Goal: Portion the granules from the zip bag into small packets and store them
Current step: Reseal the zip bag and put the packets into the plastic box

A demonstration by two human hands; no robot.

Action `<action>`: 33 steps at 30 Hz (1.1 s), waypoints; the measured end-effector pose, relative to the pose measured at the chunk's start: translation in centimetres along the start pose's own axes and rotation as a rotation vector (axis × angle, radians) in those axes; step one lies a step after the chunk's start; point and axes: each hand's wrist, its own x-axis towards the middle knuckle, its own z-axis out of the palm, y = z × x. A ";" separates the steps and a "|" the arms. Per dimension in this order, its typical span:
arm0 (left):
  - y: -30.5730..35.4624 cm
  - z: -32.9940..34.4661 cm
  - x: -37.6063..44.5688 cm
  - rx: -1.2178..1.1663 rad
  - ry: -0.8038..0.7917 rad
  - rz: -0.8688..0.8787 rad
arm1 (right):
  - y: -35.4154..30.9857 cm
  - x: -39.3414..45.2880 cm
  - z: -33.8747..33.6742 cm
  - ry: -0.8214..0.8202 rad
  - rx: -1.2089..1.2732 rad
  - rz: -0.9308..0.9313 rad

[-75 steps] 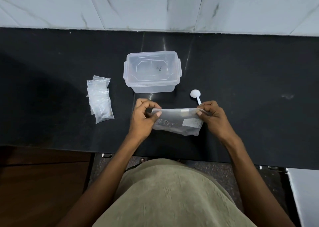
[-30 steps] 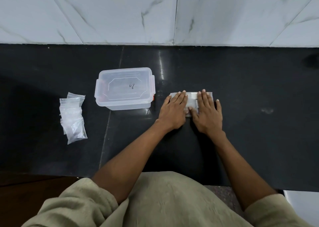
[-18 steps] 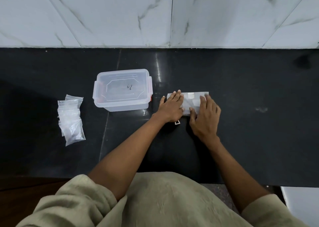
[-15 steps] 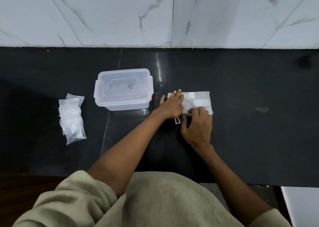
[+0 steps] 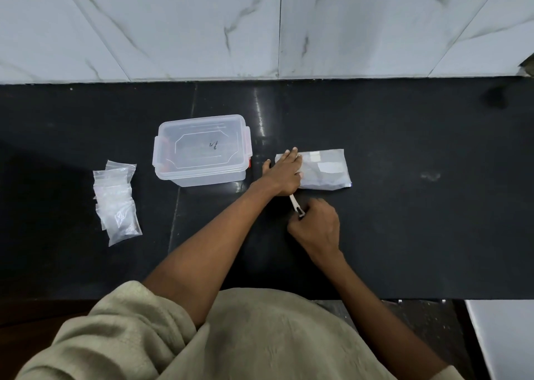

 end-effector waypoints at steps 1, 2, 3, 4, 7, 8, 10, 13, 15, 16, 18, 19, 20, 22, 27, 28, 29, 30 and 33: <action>-0.1 0.1 0.1 -0.011 0.005 -0.004 | 0.7 -0.6 -0.4 0.007 0.000 0.011; -0.1 0.2 0.2 -0.020 0.014 -0.008 | 1.6 -1.2 -0.8 0.020 0.007 0.014; -0.2 0.3 0.2 -0.025 0.024 -0.011 | 2.4 -1.8 -1.2 0.039 0.022 0.019; -0.2 0.5 0.2 -0.024 0.036 -0.009 | 3.2 -2.4 -1.6 0.068 0.048 0.021; -0.3 1.3 0.1 0.028 0.103 0.006 | 4.6 -3.2 -3.4 0.193 0.145 0.051; -0.2 1.7 0.0 0.050 0.137 0.008 | 4.7 -2.9 -3.9 0.232 0.171 0.076; 0.1 2.4 -0.2 0.090 0.218 0.002 | 4.8 -1.6 -4.8 0.296 0.214 0.142; 0.3 2.9 -0.5 0.130 0.327 0.023 | 4.2 1.1 -5.3 0.347 0.256 0.190; 0.5 3.0 -0.5 0.154 0.340 0.054 | 3.5 2.6 -5.1 0.359 0.259 0.190; 0.5 3.1 -0.5 0.167 0.335 0.058 | 3.2 3.3 -4.6 0.349 0.244 0.183; 0.6 3.2 -0.6 0.173 0.331 0.047 | 2.6 4.2 -3.6 0.285 0.173 0.166; 0.6 3.2 -0.7 0.165 0.329 0.040 | 2.6 4.5 -3.0 0.244 0.134 0.161; 0.6 3.2 -0.8 0.157 0.328 0.034 | 2.6 4.6 -2.5 0.213 0.103 0.157; 0.4 3.2 -1.0 0.155 0.333 0.029 | 2.8 4.4 -1.9 0.190 0.070 0.146; -0.2 3.3 -1.4 0.139 0.360 0.063 | 2.7 3.6 -2.1 0.301 -0.034 0.041; -0.1 3.3 -1.5 0.131 0.374 0.078 | 2.6 3.6 -2.2 0.342 -0.052 -0.003; -0.1 3.3 -1.6 0.125 0.392 0.094 | 2.6 3.6 -2.2 0.372 -0.066 -0.049; 0.0 3.3 -1.6 0.124 0.416 0.111 | 2.5 3.7 -2.2 0.390 -0.081 -0.091; 0.3 3.3 -2.1 0.123 0.518 0.168 | 2.4 4.0 -2.0 0.378 -0.151 -0.145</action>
